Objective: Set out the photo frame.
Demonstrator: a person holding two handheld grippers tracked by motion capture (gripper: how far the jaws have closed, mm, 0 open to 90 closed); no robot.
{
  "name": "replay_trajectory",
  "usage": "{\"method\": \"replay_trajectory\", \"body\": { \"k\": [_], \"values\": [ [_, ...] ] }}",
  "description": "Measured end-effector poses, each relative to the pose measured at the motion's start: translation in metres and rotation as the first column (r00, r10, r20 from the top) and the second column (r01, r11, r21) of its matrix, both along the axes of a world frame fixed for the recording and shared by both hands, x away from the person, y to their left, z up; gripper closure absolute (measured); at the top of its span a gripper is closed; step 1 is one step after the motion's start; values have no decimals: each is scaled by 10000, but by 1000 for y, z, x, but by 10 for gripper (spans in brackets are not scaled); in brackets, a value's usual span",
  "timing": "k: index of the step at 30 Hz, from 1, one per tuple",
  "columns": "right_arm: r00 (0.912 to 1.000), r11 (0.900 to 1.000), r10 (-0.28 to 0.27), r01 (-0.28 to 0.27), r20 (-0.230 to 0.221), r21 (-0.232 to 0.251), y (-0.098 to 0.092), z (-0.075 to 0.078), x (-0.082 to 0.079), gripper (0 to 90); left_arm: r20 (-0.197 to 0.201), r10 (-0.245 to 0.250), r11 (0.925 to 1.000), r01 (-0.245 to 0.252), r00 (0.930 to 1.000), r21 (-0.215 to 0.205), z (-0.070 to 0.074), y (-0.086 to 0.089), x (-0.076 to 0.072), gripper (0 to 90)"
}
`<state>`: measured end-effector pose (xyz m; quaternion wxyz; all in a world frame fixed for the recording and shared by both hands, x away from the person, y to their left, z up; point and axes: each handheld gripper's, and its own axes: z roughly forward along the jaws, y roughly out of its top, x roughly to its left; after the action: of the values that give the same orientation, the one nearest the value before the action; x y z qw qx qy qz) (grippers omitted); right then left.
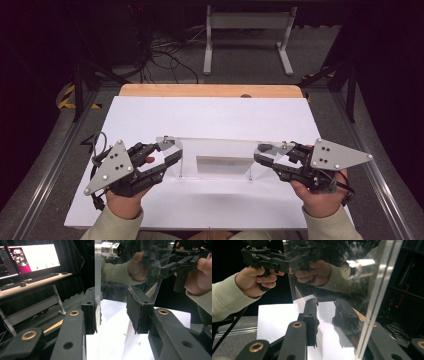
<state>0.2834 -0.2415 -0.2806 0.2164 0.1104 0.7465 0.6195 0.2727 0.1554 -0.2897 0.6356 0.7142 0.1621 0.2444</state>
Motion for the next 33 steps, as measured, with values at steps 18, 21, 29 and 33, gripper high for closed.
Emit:
{"method": "replay_trajectory", "body": {
  "k": [18,21,29,33],
  "values": [
    [9998,9912,-186,178,43,1312,0,-13,20,641,-143,186,9987,-193,9997,-481,-8,6,13,619],
    [9997,9900,-254,248,29,1386,0,-15,21,633,-10,583,9979,-583,9983,-292,-9,3,14,549],
    [9944,9886,-905,964,-547,1159,7,-28,34,589,-733,1145,9925,-1172,9907,-342,-17,12,25,418],
    [9909,9855,-1051,1152,-844,1247,9,-33,40,580,-1014,1284,9912,-1310,9865,-199,-22,17,28,408]
  ]
}}
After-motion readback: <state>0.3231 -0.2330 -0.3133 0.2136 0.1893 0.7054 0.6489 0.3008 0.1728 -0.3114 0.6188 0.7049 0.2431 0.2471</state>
